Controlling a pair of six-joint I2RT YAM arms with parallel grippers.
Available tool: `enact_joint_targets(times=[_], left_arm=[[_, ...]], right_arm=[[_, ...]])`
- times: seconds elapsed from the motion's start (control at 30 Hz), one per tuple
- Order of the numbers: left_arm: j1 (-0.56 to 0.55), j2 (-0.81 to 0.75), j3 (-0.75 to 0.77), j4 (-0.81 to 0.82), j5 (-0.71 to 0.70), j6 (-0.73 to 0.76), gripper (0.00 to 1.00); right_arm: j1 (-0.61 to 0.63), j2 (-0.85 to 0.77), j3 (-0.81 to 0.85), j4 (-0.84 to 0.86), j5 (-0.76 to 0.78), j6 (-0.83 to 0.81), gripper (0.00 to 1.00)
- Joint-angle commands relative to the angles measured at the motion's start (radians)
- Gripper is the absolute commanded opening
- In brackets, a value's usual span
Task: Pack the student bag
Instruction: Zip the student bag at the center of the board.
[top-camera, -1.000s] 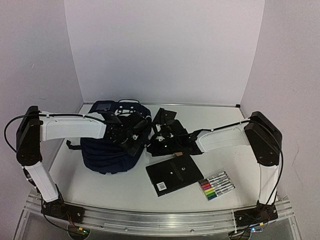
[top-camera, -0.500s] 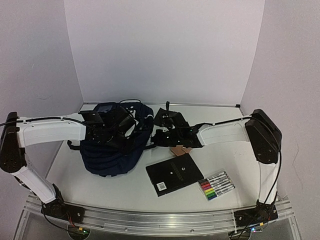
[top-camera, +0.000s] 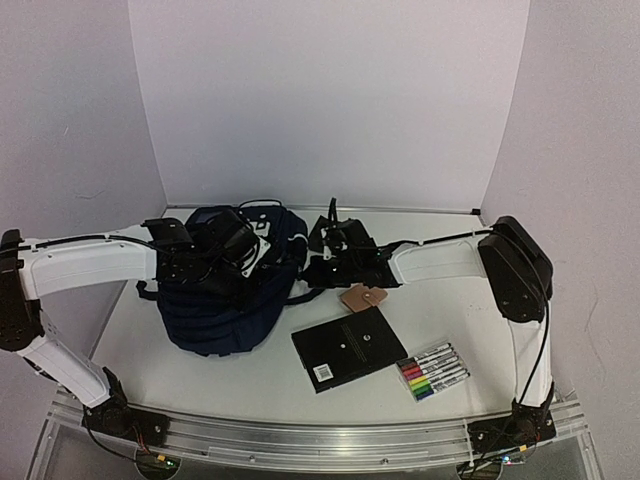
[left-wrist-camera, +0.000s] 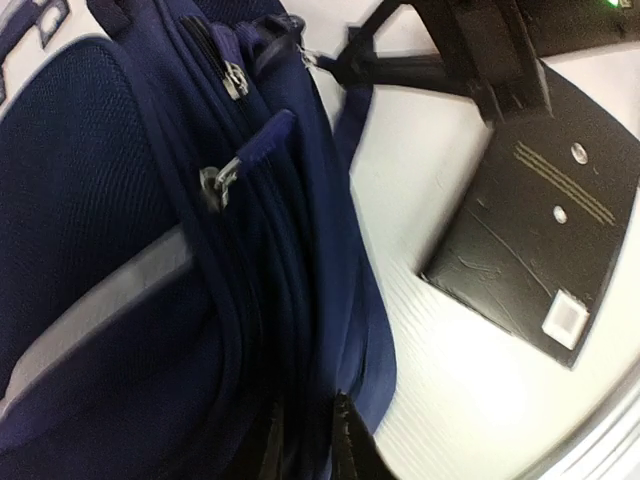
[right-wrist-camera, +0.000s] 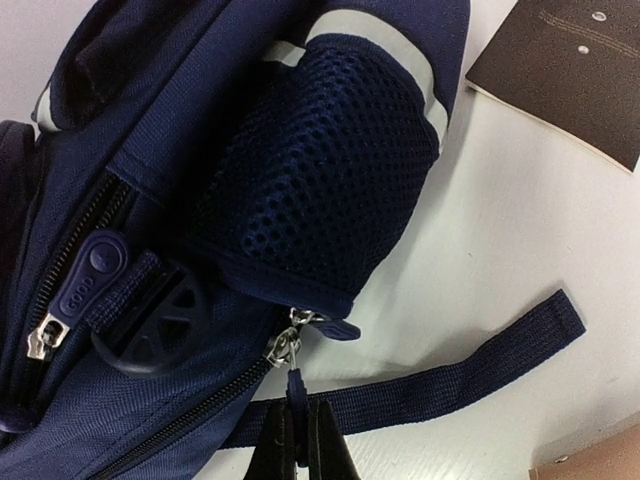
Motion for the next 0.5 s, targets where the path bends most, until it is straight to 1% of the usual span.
enact_joint_targets(times=[0.0, 0.07, 0.1, 0.13, 0.2, 0.23, 0.37, 0.43, 0.47], left_arm=[[-0.007, -0.09, 0.024, -0.102, 0.069, -0.083, 0.47], [0.007, -0.111, 0.04, -0.105, 0.1, -0.177, 0.64], [0.027, -0.125, 0.044, -0.104, 0.13, -0.232, 0.71], [0.05, -0.143, 0.044, -0.102, 0.162, -0.277, 0.76], [0.14, -0.175, 0.032, -0.101, 0.259, -0.391, 0.78], [0.179, -0.195, 0.024, -0.106, 0.279, -0.442, 0.79], [0.298, -0.292, -0.003, -0.152, 0.267, -0.585, 0.89], [0.364, -0.35, -0.038, -0.149, 0.287, -0.609, 0.96], [0.417, -0.377, -0.064, -0.143, 0.309, -0.611, 0.99]], right_arm=[[-0.076, -0.107, -0.04, -0.011, -0.006, -0.093, 0.17], [-0.076, -0.178, -0.081, -0.009, -0.06, -0.117, 0.47], [-0.077, -0.205, -0.097, -0.01, -0.078, -0.127, 0.58], [-0.077, -0.226, -0.11, -0.011, -0.093, -0.136, 0.67], [-0.076, -0.249, -0.105, -0.017, -0.114, -0.145, 0.75], [-0.077, -0.247, -0.09, -0.022, -0.13, -0.147, 0.78], [-0.077, -0.192, -0.008, -0.028, -0.207, -0.153, 0.83], [-0.077, -0.142, 0.039, -0.028, -0.246, -0.159, 0.85], [-0.077, -0.116, 0.062, -0.027, -0.267, -0.161, 0.86]])
